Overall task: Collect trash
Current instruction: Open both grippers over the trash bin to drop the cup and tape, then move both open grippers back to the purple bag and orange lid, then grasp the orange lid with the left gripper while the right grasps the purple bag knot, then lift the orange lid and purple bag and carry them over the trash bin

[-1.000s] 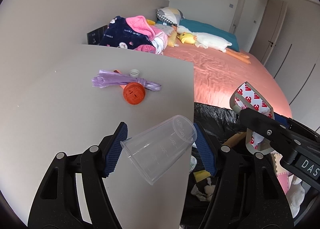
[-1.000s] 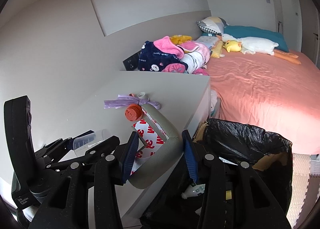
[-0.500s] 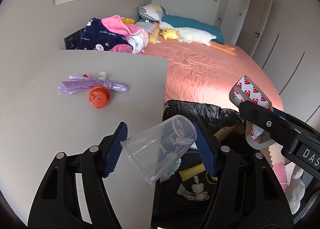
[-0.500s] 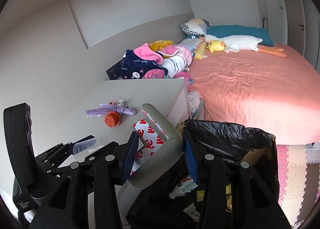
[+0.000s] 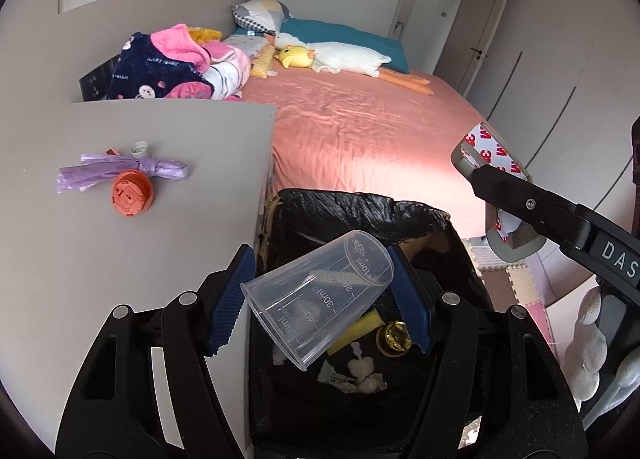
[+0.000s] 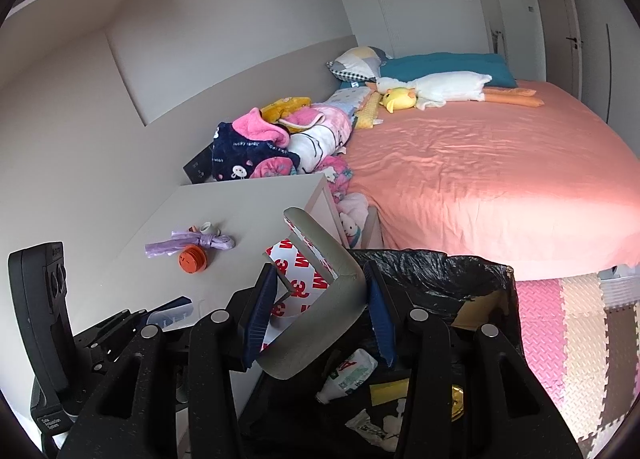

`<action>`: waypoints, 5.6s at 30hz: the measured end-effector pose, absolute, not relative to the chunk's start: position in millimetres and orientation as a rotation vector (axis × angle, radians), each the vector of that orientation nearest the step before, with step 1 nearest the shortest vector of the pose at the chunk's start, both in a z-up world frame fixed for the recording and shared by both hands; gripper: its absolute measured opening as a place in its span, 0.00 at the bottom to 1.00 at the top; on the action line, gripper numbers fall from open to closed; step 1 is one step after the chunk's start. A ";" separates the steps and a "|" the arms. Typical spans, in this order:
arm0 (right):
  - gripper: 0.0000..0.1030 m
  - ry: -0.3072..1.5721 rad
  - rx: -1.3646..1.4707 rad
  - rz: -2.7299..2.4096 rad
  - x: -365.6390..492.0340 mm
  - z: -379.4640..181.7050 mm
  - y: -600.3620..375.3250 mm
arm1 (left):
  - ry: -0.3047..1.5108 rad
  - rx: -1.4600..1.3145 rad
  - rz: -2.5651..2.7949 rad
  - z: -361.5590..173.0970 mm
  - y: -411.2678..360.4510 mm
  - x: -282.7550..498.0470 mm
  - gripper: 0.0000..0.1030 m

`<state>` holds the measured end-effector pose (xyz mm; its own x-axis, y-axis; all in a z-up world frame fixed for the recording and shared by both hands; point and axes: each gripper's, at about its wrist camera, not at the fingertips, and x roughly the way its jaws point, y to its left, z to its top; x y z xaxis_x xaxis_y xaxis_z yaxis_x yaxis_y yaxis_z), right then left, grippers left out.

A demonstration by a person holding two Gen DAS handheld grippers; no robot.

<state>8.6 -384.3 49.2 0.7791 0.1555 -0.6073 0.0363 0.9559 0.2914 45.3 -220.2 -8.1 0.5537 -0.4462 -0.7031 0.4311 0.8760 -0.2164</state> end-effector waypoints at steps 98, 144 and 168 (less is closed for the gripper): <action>0.55 0.905 0.170 0.417 198.5 -35.4 -203.9 | 0.906 -0.113 -0.123 -69.3 -56.7 168.2 0.43; 0.14 0.855 0.132 0.496 142.9 9.4 -179.8 | 0.810 -0.196 -0.073 -30.8 -14.8 98.9 0.43; 0.14 0.774 0.191 0.415 81.4 43.6 -246.6 | 0.775 -0.146 -0.214 -4.0 -86.1 58.1 0.43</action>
<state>81.4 -246.6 43.6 0.6395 0.4308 -0.6367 -0.2925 0.9023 0.3168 58.1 -86.1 -4.0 0.6945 -0.2441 -0.6768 0.1371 0.9683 -0.2086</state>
